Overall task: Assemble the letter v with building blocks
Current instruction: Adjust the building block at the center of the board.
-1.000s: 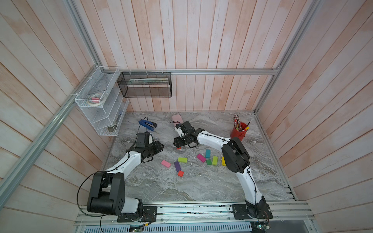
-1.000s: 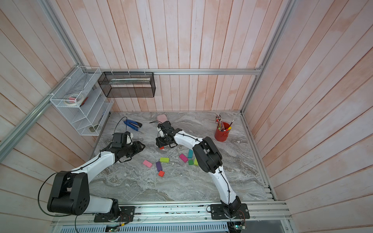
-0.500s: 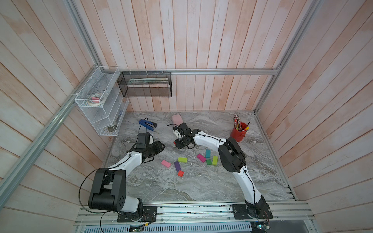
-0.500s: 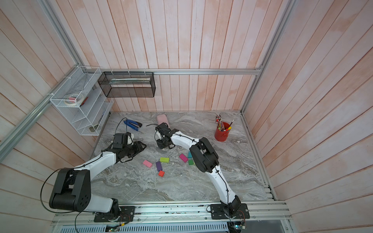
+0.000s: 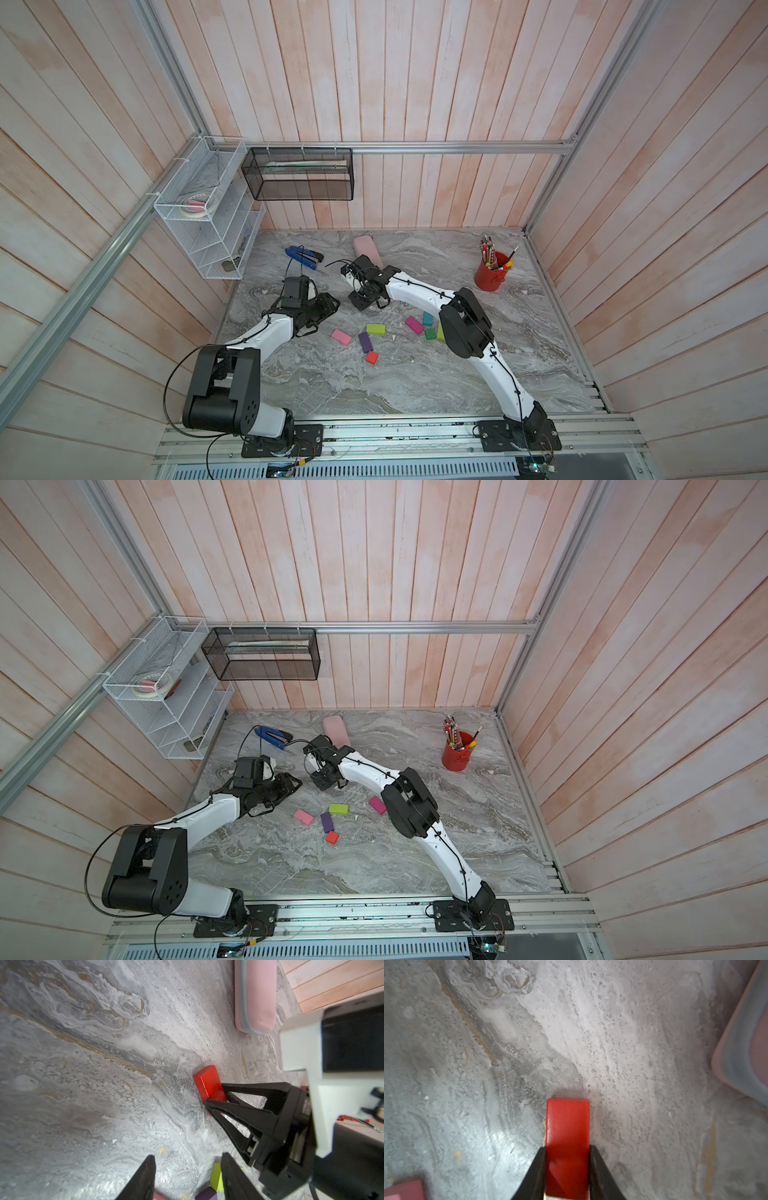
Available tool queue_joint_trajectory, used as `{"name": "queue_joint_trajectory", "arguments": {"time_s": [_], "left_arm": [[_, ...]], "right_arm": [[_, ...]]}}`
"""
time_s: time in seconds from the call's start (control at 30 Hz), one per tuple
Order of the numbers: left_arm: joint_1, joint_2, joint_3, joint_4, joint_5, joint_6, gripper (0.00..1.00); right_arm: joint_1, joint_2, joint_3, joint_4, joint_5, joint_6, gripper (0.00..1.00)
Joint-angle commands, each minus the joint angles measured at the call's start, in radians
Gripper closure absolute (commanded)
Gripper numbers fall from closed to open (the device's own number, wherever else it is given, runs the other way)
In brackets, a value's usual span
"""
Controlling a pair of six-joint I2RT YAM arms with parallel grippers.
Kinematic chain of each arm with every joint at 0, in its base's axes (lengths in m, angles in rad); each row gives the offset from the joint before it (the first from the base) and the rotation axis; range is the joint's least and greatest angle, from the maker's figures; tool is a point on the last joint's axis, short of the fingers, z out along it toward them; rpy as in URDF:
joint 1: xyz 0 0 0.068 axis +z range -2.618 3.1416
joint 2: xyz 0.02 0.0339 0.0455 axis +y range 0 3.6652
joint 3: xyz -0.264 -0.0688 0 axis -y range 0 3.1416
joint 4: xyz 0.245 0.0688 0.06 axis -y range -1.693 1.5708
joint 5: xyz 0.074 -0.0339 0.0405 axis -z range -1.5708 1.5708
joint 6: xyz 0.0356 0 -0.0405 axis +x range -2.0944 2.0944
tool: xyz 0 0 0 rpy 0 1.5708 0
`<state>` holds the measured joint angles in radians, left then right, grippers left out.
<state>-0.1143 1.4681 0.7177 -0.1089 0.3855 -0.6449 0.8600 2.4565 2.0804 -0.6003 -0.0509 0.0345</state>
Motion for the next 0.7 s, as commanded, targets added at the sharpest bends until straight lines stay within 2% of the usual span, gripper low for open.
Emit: {"name": "queue_joint_trajectory", "arguments": {"time_s": [0.0,0.1,0.2,0.23,0.3,0.4,0.5,0.6,0.67], "left_arm": [[-0.002,0.019,-0.022,0.040,0.015,-0.024,0.47],[-0.002,0.028,-0.027,0.048,0.024,-0.032,0.47],[-0.002,0.027,-0.034,0.051,0.024,-0.036,0.47],[-0.002,0.027,-0.036,0.054,0.024,-0.039,0.47],[-0.002,0.031,-0.041,0.061,0.026,-0.043,0.47],[-0.002,0.042,-0.038,0.072,0.039,-0.050,0.47],[-0.002,0.055,-0.035,0.091,0.061,-0.059,0.47],[-0.002,0.067,-0.029,0.113,0.082,-0.067,0.48],[-0.002,0.079,-0.022,0.121,0.097,-0.066,0.52]], "right_arm": [[0.012,0.018,-0.028,-0.024,-0.022,0.000,0.83],[0.014,0.019,-0.034,-0.009,-0.048,0.030,0.79],[0.014,0.008,-0.038,0.005,-0.047,0.051,0.68],[0.012,0.002,-0.039,0.008,-0.038,0.055,0.60],[0.010,-0.020,-0.036,0.004,-0.027,0.065,0.53],[-0.004,-0.085,-0.048,-0.007,-0.032,0.089,0.46],[-0.030,-0.212,-0.161,0.044,-0.035,0.098,0.43],[-0.054,-0.370,-0.368,0.145,-0.048,0.071,0.43],[-0.065,-0.459,-0.503,0.206,-0.062,0.036,0.43]]}}
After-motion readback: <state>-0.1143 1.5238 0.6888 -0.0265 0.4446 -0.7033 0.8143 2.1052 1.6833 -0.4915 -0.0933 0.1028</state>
